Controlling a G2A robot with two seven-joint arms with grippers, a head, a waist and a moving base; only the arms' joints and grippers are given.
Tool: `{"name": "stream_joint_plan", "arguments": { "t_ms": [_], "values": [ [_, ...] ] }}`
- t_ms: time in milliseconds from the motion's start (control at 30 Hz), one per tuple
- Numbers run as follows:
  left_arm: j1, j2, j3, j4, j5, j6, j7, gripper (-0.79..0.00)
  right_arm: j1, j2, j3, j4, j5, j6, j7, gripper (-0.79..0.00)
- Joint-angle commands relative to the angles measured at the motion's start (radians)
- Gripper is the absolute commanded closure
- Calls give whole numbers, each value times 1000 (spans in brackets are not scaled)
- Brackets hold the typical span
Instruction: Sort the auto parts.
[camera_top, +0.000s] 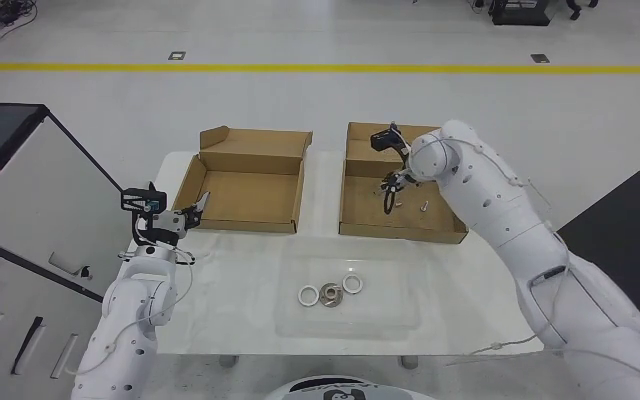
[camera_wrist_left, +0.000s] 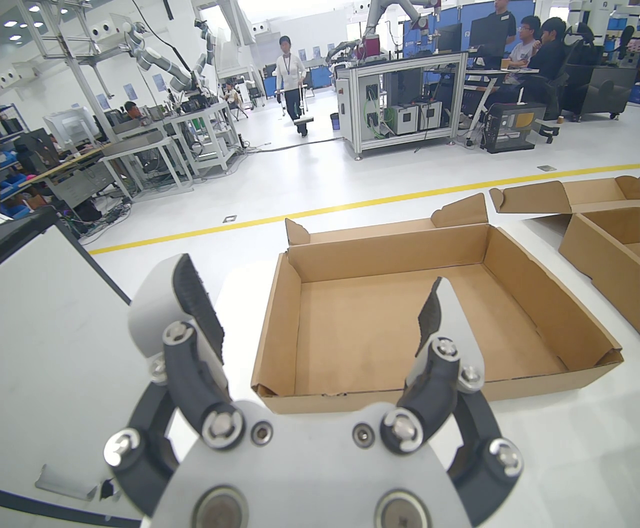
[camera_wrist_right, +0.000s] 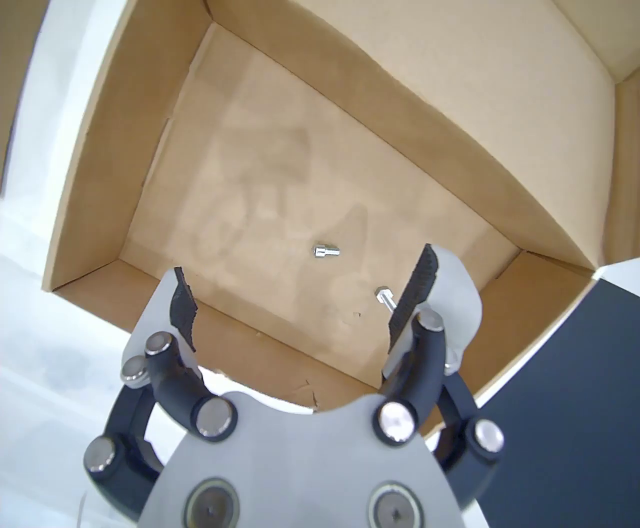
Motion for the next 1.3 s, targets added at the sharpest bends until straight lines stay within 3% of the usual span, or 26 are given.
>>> {"name": "stream_joint_plan", "arguments": {
  "t_ms": [0, 333, 633, 933, 1267],
  "values": [
    [0, 0, 0, 0, 0, 0, 0, -785, -33, 21, 48, -82, -11, 3, 25, -785],
    [0, 0, 0, 0, 0, 0, 0, -785, -245, 105, 283, -514, 39, -35, 176, -785],
    [0, 0, 0, 0, 0, 0, 0, -785, -372, 138, 430, -745, 134, -24, 203, -785],
    [0, 0, 0, 0, 0, 0, 0, -785, -443, 164, 477, -864, 184, -64, 218, -785],
    [0, 0, 0, 0, 0, 0, 0, -785, -388, 189, 403, -872, 240, -43, 218, -785]
  ]
}}
